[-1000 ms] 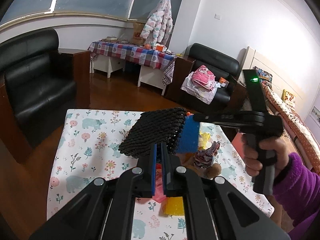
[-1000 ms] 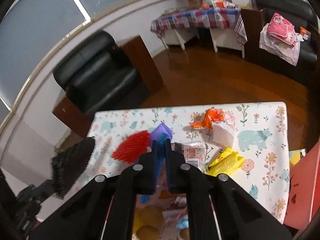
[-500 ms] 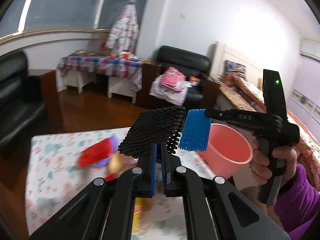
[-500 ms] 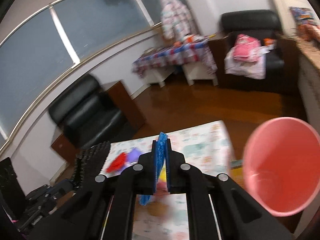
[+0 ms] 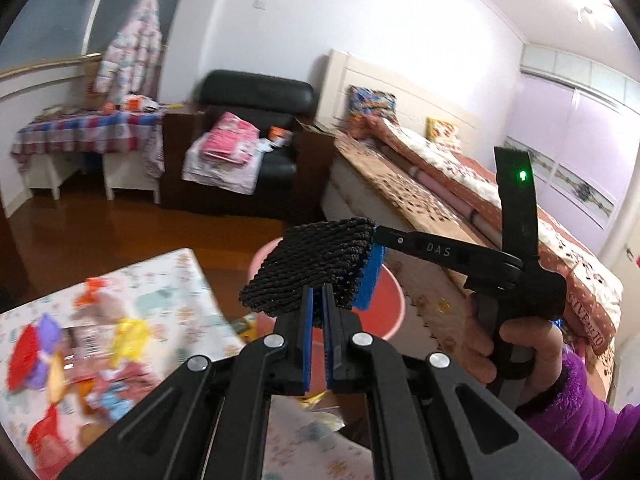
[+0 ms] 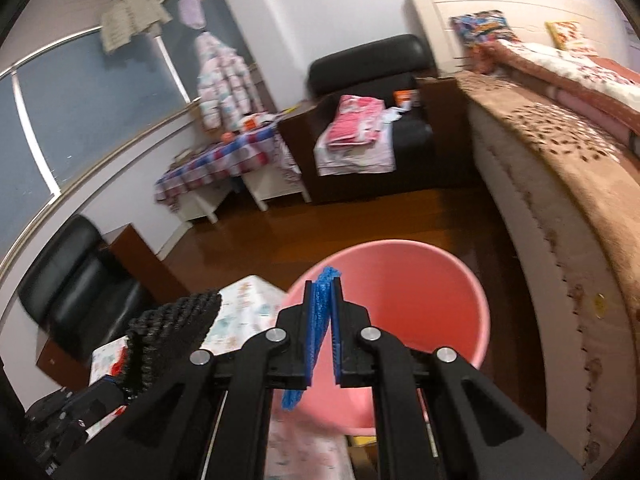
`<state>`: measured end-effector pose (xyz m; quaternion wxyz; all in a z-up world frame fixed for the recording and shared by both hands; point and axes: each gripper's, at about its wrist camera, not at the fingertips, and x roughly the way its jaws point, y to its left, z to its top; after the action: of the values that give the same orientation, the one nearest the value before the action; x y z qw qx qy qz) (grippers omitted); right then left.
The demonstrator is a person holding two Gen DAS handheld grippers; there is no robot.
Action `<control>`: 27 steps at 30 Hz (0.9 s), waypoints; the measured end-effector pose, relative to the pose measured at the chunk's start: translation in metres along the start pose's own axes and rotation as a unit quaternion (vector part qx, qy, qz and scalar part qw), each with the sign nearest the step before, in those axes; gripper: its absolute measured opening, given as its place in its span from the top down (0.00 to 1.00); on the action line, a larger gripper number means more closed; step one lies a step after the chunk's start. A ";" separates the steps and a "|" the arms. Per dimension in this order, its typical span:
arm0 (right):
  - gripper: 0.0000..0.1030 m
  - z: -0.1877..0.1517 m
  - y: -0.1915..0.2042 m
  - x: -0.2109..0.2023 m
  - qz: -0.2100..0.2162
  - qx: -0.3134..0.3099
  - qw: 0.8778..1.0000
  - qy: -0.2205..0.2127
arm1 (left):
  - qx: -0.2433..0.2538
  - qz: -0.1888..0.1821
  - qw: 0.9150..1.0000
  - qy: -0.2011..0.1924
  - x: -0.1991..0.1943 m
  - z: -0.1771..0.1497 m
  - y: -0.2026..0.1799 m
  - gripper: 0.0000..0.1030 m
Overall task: Collect trash
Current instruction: 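Carry the black brush in the left gripper while the right carries the blue brush to the pink bucket, then open the left gripper over the bucket while the right gripper opens to drop the blue brush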
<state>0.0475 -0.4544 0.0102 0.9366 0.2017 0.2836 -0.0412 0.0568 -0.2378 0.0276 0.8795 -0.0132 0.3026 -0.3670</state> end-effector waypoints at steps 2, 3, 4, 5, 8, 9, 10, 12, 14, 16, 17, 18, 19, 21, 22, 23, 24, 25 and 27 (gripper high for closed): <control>0.93 -0.002 -0.012 0.001 -0.014 0.006 1.000 0.000 | -0.001 -0.012 1.000 0.014 0.018 -0.001 -0.005 0.96; 0.93 -0.002 -0.016 0.002 -0.020 0.007 1.000 0.000 | -0.003 -0.016 1.000 0.019 0.026 -0.002 -0.006 0.96; 0.93 -0.003 -0.022 0.003 -0.027 0.009 1.000 0.000 | -0.006 -0.022 0.999 0.027 0.037 -0.002 -0.010 0.96; 0.93 -0.004 -0.025 0.004 -0.031 0.010 0.999 0.000 | -0.009 -0.025 0.999 0.033 0.042 -0.003 -0.008 0.96; 0.93 -0.005 -0.034 0.007 -0.041 0.014 0.999 0.002 | -0.009 -0.029 0.998 0.049 0.069 -0.005 -0.008 0.96; 0.93 -0.007 -0.039 0.007 -0.043 0.014 0.999 0.004 | -0.008 -0.028 0.998 0.053 0.076 -0.006 -0.009 0.96; 0.93 -0.007 -0.041 0.009 -0.045 0.014 0.999 0.006 | -0.008 -0.027 0.998 0.056 0.081 -0.007 -0.010 0.96; 0.93 -0.008 -0.045 0.011 -0.047 0.014 0.999 0.008 | -0.009 -0.021 0.998 0.065 0.094 -0.009 -0.009 0.96; 0.93 -0.010 -0.049 0.013 -0.048 0.014 0.999 0.009 | -0.013 -0.019 0.997 0.073 0.103 -0.011 -0.006 0.96; 0.93 -0.011 -0.049 0.015 -0.046 0.014 0.999 0.009 | -0.012 -0.012 0.997 0.079 0.112 -0.013 -0.006 0.96; 0.93 -0.011 -0.049 0.017 -0.047 0.013 0.999 0.010 | -0.012 -0.010 0.997 0.081 0.112 -0.014 -0.006 0.96; 0.93 -0.012 -0.050 0.018 -0.046 0.012 0.999 0.010 | -0.013 -0.008 0.996 0.083 0.115 -0.016 -0.006 0.96; 0.93 -0.013 -0.049 0.018 -0.045 0.012 0.999 0.010 | -0.013 -0.007 0.996 0.085 0.117 -0.017 -0.004 0.95; 0.93 -0.013 -0.048 0.018 -0.045 0.007 0.999 0.010 | -0.012 -0.004 0.996 0.084 0.120 -0.018 -0.004 0.84; 0.92 -0.013 -0.048 0.018 -0.045 0.004 0.999 0.010 | -0.012 0.001 0.997 0.081 0.120 -0.017 -0.004 0.67; 0.91 -0.013 -0.048 0.017 -0.045 0.001 0.999 0.010 | -0.011 0.007 0.997 0.076 0.117 -0.017 -0.007 0.55; 0.90 -0.013 -0.049 0.017 -0.044 0.000 0.999 0.010 | -0.011 0.014 0.997 0.069 0.115 -0.016 -0.007 0.46; 0.85 -0.014 -0.049 0.016 -0.043 0.001 0.999 0.010 | -0.009 0.017 0.998 0.060 0.113 -0.016 -0.007 0.46; 0.77 -0.014 -0.051 0.016 -0.039 0.007 0.999 0.010 | -0.005 0.019 0.998 0.058 0.109 -0.014 -0.008 0.45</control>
<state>0.0439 -0.4952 -0.0274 0.9301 0.1971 0.3002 -0.0776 0.1038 -0.3120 -0.0392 0.8674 0.0091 0.3550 -0.3485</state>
